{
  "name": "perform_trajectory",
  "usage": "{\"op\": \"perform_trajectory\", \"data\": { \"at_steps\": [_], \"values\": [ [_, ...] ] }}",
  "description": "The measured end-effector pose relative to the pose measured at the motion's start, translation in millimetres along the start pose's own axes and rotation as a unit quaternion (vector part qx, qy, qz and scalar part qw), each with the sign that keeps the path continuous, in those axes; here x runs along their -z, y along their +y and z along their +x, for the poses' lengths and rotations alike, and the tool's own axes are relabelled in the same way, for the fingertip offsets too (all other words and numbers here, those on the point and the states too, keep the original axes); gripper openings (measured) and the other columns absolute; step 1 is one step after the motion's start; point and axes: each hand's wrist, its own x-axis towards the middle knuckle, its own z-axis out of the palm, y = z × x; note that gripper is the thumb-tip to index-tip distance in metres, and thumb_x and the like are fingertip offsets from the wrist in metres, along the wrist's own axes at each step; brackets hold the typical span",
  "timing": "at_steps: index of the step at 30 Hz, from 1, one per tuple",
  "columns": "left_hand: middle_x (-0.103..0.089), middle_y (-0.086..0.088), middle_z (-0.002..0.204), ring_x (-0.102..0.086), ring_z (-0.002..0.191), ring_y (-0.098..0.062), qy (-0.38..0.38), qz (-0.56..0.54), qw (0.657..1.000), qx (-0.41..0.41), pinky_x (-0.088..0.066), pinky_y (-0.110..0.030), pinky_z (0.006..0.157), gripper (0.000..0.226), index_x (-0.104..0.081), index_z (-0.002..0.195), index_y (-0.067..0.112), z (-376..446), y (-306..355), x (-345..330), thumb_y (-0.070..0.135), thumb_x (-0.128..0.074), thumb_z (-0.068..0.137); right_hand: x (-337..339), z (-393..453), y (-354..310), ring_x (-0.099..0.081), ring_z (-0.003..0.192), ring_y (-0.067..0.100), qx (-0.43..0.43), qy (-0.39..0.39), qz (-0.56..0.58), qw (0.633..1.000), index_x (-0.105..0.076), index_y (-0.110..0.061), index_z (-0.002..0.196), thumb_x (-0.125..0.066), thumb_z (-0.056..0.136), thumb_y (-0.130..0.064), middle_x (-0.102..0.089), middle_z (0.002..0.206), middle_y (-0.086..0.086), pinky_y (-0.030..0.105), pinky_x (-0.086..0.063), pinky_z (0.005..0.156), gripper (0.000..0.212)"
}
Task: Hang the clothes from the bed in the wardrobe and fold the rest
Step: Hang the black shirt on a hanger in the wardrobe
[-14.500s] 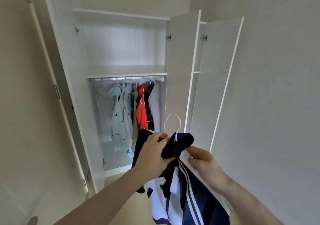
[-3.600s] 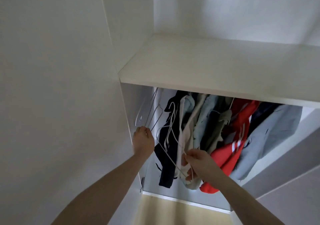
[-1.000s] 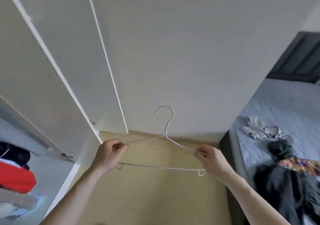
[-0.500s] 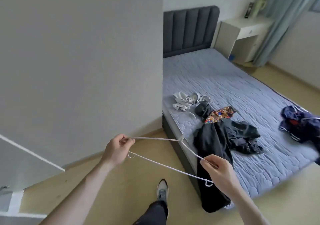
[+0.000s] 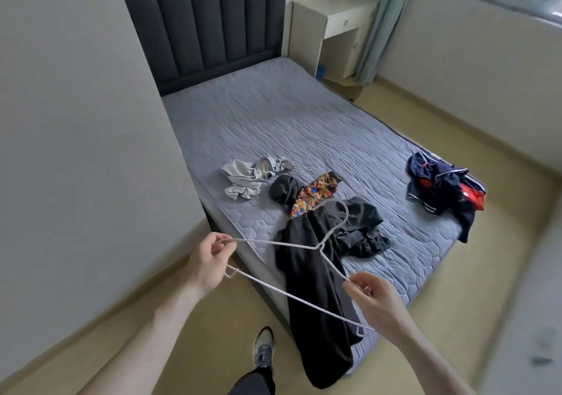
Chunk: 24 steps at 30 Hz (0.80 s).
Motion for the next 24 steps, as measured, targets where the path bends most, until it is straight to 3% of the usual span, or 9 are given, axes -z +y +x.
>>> {"op": "perform_trajectory", "data": {
  "at_steps": [5, 7, 10, 15, 18, 21, 24],
  "values": [
    [-0.074, 0.015, 0.104, -0.066, 0.111, -0.007, -0.079, 0.027, 0.996, 0.023, -0.051, -0.039, 0.105, 0.040, -0.071, 0.099, 0.037, 82, 12, -50, 0.063, -0.064, 0.069, 21, 61, 15, -0.043, 0.050, 0.005, -0.040, 0.036, 0.014, 0.998, -0.071, -0.030, 0.081, -0.069, 0.093, -0.034, -0.053, 0.055, -0.009, 0.025, -0.036, 0.055, 0.013],
    [-0.073, 0.009, 0.110, -0.066, 0.112, -0.008, -0.118, 0.057, 0.991, 0.032, -0.051, -0.036, 0.103, 0.038, -0.069, 0.103, 0.036, 104, 24, -76, 0.058, -0.065, 0.073, 32, 69, 28, -0.044, 0.049, 0.004, -0.061, 0.059, 0.016, 0.996, -0.072, -0.029, 0.084, -0.070, 0.092, -0.037, -0.054, 0.055, -0.010, 0.020, -0.035, 0.052, 0.011],
    [-0.067, 0.006, 0.122, -0.066, 0.099, -0.001, -0.157, 0.107, 0.982, 0.020, -0.049, -0.018, 0.081, 0.023, -0.064, 0.112, 0.038, 133, 44, -117, 0.042, -0.070, 0.090, 49, 74, 49, -0.044, 0.050, 0.003, -0.090, 0.085, 0.032, 0.992, -0.072, -0.030, 0.084, -0.071, 0.092, -0.038, -0.054, 0.055, -0.013, 0.015, -0.034, 0.051, 0.011],
    [-0.058, 0.005, 0.135, -0.056, 0.127, -0.020, -0.177, 0.160, 0.971, 0.003, -0.043, -0.032, 0.101, 0.057, -0.051, 0.145, 0.025, 169, 67, -184, 0.034, -0.071, 0.092, 79, 96, 75, -0.042, 0.049, 0.007, -0.128, 0.115, 0.069, 0.983, -0.073, -0.029, 0.083, -0.070, 0.094, -0.037, -0.054, 0.055, -0.010, 0.025, -0.034, 0.053, 0.014],
    [-0.056, 0.003, 0.145, -0.054, 0.131, -0.019, -0.214, 0.174, 0.961, 0.024, -0.043, -0.033, 0.105, 0.055, -0.051, 0.145, 0.028, 173, 71, -215, 0.034, -0.070, 0.093, 97, 110, 88, -0.042, 0.049, 0.006, -0.136, 0.126, 0.077, 0.980, -0.073, -0.031, 0.085, -0.069, 0.096, -0.040, -0.055, 0.056, -0.011, 0.023, -0.034, 0.051, 0.014],
    [-0.058, 0.005, 0.141, -0.055, 0.124, -0.015, -0.228, 0.206, 0.951, 0.016, -0.041, -0.028, 0.097, 0.043, -0.058, 0.136, 0.029, 176, 72, -242, 0.034, -0.069, 0.094, 122, 130, 104, -0.043, 0.049, 0.006, -0.150, 0.122, 0.076, 0.978, -0.073, -0.027, 0.082, -0.069, 0.096, -0.038, -0.055, 0.056, -0.011, 0.028, -0.036, 0.054, 0.018],
    [-0.060, 0.008, 0.134, -0.056, 0.113, -0.010, -0.219, 0.252, 0.943, 0.013, -0.041, -0.026, 0.091, 0.034, -0.063, 0.127, 0.030, 182, 71, -275, 0.034, -0.069, 0.094, 148, 158, 129, -0.044, 0.048, 0.003, -0.158, 0.114, 0.080, 0.977, -0.072, -0.025, 0.080, -0.069, 0.096, -0.032, -0.055, 0.055, -0.011, 0.024, -0.035, 0.053, 0.018]
  ]
}}
